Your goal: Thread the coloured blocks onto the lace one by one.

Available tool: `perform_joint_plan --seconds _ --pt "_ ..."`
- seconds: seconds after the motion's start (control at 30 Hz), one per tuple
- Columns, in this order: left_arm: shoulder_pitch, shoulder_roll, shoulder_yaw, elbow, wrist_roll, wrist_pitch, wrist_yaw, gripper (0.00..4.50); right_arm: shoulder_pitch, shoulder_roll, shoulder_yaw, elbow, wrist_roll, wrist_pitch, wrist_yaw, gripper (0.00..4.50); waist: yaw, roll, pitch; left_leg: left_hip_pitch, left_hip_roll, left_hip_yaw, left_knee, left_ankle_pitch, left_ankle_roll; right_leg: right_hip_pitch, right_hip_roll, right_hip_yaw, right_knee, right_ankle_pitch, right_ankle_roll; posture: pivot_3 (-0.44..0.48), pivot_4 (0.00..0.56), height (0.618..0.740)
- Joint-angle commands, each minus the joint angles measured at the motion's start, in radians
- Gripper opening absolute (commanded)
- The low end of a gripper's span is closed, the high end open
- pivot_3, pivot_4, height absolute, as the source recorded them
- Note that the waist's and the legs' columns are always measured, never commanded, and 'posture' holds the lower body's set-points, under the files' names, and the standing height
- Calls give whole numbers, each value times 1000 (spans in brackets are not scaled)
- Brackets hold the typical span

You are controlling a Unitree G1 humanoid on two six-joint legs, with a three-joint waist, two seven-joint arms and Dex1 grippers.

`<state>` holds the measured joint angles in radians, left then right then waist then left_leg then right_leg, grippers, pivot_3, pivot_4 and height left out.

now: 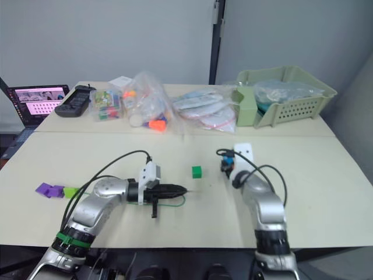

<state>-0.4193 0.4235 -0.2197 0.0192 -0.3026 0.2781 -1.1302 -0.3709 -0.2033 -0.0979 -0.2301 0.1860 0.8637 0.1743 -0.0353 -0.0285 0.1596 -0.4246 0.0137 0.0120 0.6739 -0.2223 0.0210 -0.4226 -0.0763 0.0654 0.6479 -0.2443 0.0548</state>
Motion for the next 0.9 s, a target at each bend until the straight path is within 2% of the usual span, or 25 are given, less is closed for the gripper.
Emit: perform_joint_plan --seconds 0.03,0.13,0.3,0.6,0.67,0.77,0.9 --pt "-28 -20 -18 18 -3 -36 -26 0 66 0 -29 -218 63 128 -2 1188 -3 0 0 0 0 0 0 0 0 0 0 0 0 0 0 0 150 734" --pt "-55 -40 -39 59 4 -56 -51 0 174 59 -61 -373 134 230 -13 1188 -1 0 0 1 1 0 0 0 0 1 1 0 0 0 0 0 150 734" --pt "-96 -65 -54 128 12 -91 -79 0 274 79 -35 -492 115 325 -68 1188 0 0 0 0 0 1 2 0 0 1 1 0 -1 0 0 0 150 734" --pt "-122 -84 -58 181 22 -120 -102 0 344 103 8 -487 107 329 -99 1188 -1 0 0 0 0 0 2 0 0 1 1 1 -2 -1 1 0 150 734" --pt "-123 -84 -57 184 24 -121 -105 0 337 97 -7 -500 114 341 -95 2232 -1 0 0 0 1 0 2 0 0 1 1 1 -2 -1 1 0 150 734" --pt "-124 -81 -53 191 27 -125 -105 0 315 71 -60 -533 158 402 -56 3210 2 0 0 0 0 0 2 0 0 2 1 1 -2 -1 1 0 150 734" --pt "-115 -78 -50 182 27 -130 -100 0 283 22 -225 -587 292 592 68 4483 13 0 0 0 0 0 2 0 0 2 1 1 -2 -1 1 0 150 734"
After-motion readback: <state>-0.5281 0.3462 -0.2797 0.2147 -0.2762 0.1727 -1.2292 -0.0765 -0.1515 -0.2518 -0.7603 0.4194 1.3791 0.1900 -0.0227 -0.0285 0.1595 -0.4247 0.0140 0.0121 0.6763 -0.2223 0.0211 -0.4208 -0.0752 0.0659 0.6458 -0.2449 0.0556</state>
